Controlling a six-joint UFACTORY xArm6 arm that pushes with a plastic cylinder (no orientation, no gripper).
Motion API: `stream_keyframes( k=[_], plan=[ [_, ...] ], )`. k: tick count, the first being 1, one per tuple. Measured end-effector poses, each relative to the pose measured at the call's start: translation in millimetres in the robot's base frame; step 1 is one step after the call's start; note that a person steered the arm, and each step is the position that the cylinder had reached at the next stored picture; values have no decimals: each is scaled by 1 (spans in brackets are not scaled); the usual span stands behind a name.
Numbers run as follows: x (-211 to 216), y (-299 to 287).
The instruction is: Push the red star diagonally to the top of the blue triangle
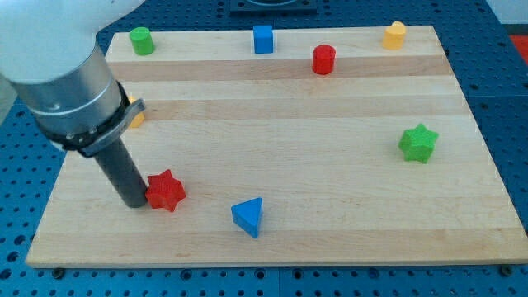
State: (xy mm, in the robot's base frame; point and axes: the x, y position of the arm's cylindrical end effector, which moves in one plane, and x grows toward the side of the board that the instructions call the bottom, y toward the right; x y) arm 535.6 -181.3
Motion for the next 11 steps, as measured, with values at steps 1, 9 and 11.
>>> stream_keyframes(
  k=[1,9,11],
  plan=[
    [-15,6],
    [-76,92],
    [-55,111]
  ],
)
